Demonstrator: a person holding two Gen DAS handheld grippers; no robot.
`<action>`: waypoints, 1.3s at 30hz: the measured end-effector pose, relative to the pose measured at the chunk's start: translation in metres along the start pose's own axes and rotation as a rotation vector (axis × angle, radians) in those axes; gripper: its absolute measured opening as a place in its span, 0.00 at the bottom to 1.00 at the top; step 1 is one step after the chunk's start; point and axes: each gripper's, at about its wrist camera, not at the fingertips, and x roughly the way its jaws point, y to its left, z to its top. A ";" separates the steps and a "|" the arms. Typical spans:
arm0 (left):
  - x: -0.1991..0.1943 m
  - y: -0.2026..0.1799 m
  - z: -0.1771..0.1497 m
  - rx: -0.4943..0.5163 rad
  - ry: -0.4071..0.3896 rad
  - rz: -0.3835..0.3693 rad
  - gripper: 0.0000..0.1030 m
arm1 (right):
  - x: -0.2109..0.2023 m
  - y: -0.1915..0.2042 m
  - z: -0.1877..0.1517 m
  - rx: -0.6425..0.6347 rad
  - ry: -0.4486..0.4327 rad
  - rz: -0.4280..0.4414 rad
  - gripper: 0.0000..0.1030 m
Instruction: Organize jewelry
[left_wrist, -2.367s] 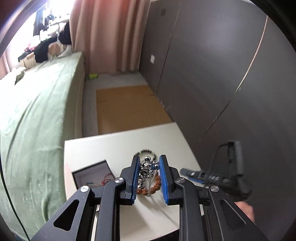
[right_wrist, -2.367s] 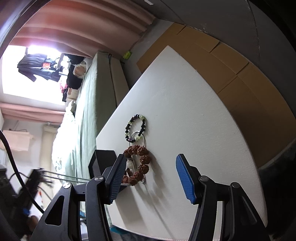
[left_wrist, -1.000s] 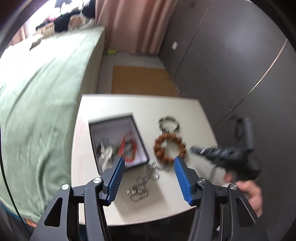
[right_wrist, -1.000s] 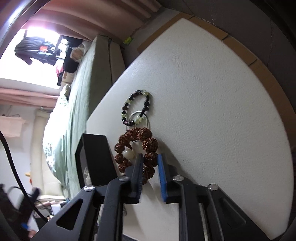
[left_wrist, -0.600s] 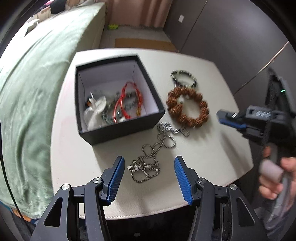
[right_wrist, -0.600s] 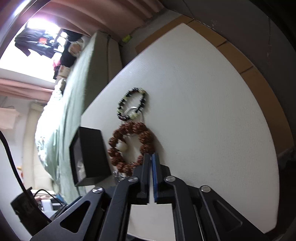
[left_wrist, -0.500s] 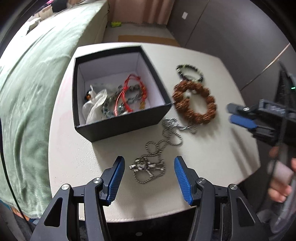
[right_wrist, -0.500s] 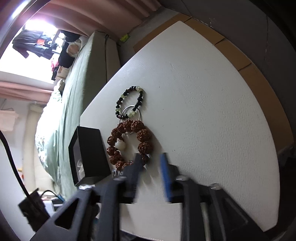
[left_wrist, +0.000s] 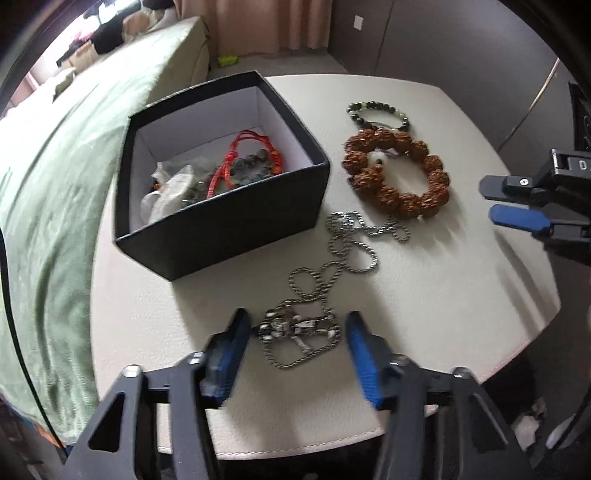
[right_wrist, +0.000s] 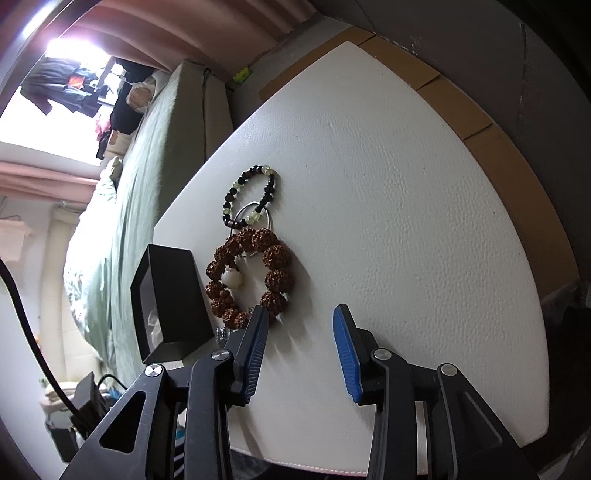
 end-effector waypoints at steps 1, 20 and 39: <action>-0.001 0.004 0.001 -0.012 0.001 -0.010 0.40 | 0.000 0.000 -0.001 0.000 -0.001 -0.005 0.37; -0.022 0.036 0.019 -0.076 -0.007 -0.090 0.07 | 0.024 0.020 0.002 -0.066 0.015 -0.035 0.37; -0.003 0.023 0.008 0.069 0.033 0.037 0.53 | 0.017 0.014 0.003 -0.064 0.018 -0.039 0.37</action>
